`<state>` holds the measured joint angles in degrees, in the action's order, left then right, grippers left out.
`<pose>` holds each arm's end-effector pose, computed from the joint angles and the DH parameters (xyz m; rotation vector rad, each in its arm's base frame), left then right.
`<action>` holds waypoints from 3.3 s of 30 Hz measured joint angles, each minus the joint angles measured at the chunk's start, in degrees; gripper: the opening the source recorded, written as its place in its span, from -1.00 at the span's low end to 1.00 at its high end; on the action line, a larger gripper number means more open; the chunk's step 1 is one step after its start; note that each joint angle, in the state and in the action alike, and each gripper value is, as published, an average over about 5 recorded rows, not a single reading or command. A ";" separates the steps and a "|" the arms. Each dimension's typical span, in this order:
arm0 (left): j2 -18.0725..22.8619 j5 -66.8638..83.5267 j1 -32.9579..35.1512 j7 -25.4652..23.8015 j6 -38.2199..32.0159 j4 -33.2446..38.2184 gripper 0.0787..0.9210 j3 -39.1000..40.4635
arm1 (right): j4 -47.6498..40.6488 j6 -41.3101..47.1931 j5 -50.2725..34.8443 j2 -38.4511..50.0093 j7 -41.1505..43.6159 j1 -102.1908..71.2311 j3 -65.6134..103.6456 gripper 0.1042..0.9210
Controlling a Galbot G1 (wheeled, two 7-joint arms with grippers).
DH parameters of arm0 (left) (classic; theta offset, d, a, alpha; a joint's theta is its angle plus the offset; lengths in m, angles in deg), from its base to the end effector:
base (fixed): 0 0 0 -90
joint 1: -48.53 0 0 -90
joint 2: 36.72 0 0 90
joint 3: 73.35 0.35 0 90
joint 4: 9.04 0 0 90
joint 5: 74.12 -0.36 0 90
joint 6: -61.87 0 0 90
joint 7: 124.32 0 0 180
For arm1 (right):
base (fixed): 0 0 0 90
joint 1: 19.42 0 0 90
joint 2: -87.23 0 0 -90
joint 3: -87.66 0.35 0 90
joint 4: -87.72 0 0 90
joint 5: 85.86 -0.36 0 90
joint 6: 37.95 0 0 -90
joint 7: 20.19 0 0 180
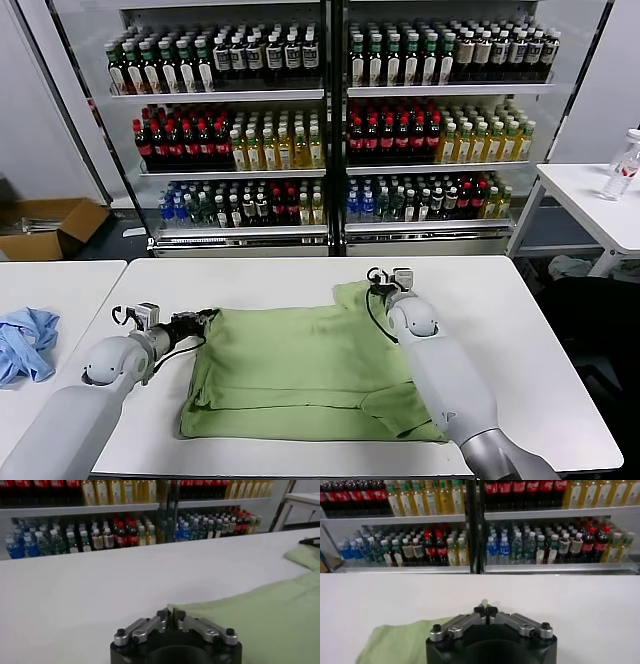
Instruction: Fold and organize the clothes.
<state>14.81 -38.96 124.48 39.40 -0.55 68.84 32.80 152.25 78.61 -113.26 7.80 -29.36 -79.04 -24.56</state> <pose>0.4236 0.1881 -0.3002 -0.4430 -2.5194 -0.0465 0.5219 0.0282 -0.2954 0.1750 -2.6593 -0.0445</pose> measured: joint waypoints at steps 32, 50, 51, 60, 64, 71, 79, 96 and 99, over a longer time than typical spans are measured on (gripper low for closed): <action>-4.59 5.29 28.57 -2.03 -2.48 23.77 -0.99 -18.17 | 55.66 6.14 -8.66 17.02 -4.36 -38.11 13.32 -1.00; -5.03 0.93 35.85 -7.77 -2.39 25.55 -0.82 -22.28 | 63.66 5.65 -3.94 16.67 -1.31 -57.32 19.38 -0.92; -4.95 0.69 36.06 -7.77 -2.51 25.79 -0.75 -22.47 | 63.94 5.51 -3.65 16.59 -1.24 -57.95 19.58 -0.86; -3.82 2.39 37.94 -1.04 -2.85 30.81 -0.14 -23.86 | 65.96 4.58 -1.35 15.61 -1.32 -61.58 21.01 -0.22; -2.68 4.33 39.45 7.89 -2.62 34.57 0.15 -22.51 | 66.49 4.48 -0.61 15.24 -1.54 -62.39 20.94 0.05; 0.61 5.72 41.40 24.03 -3.42 38.03 0.62 -17.49 | 67.18 4.49 1.03 14.49 -1.85 -63.03 19.89 0.54; 3.41 6.28 41.90 34.97 -4.21 39.30 0.55 -12.64 | 66.92 4.39 2.85 13.70 -2.22 -63.37 18.60 0.76; 7.13 4.15 40.88 42.32 -4.06 39.51 -0.61 -7.25 | 66.47 3.82 4.29 13.28 -2.56 -63.60 17.17 0.76; 7.53 0.13 41.34 41.53 -3.35 40.00 -0.81 -7.06 | 66.47 3.78 4.35 13.48 -2.57 -63.66 17.25 0.76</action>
<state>22.34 -38.84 165.82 80.93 -3.90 108.84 25.75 218.72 82.40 -108.91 21.28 -31.93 -142.70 -7.31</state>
